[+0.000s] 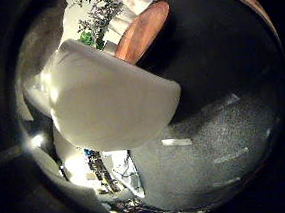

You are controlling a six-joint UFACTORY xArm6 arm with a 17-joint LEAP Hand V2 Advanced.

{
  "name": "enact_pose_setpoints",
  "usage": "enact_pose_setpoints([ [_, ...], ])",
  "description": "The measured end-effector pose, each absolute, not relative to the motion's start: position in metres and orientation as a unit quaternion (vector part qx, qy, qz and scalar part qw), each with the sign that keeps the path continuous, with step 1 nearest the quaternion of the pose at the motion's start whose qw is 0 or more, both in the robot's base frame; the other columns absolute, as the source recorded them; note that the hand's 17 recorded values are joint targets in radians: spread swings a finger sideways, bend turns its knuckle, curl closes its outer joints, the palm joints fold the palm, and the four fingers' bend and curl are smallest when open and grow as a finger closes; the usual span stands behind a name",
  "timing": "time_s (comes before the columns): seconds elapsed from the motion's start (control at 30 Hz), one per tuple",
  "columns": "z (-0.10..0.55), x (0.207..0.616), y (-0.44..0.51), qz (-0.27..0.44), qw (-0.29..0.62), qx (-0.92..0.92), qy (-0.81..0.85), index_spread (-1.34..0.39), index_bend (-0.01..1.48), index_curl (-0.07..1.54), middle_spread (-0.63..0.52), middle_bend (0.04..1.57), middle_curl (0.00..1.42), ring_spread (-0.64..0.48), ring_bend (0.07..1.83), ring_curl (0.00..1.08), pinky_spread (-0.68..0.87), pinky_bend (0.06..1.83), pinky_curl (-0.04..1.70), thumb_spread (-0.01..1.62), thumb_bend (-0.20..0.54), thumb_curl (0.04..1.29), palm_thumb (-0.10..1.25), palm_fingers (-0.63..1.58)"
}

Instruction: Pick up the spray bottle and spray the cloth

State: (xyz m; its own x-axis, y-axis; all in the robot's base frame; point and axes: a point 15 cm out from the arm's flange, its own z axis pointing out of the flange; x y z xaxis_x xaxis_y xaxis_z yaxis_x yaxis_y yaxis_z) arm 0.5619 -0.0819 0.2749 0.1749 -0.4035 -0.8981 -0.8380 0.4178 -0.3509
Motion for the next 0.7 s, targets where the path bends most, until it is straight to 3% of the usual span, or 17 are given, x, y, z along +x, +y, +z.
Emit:
enact_pose_setpoints([
  [0.27,0.283,0.562,-0.082,0.183,0.580,-0.507,0.611,-0.43,1.00,1.11,-0.30,1.22,1.13,-0.28,1.46,0.89,-0.35,1.12,1.39,1.23,-0.012,0.37,0.93,0.68],
  [0.7,0.318,0.558,-0.079,0.163,0.590,-0.521,0.596,-0.39,1.06,1.07,-0.30,1.23,1.15,-0.30,1.45,0.94,-0.31,1.16,1.44,1.23,-0.012,0.37,0.93,0.68],
])
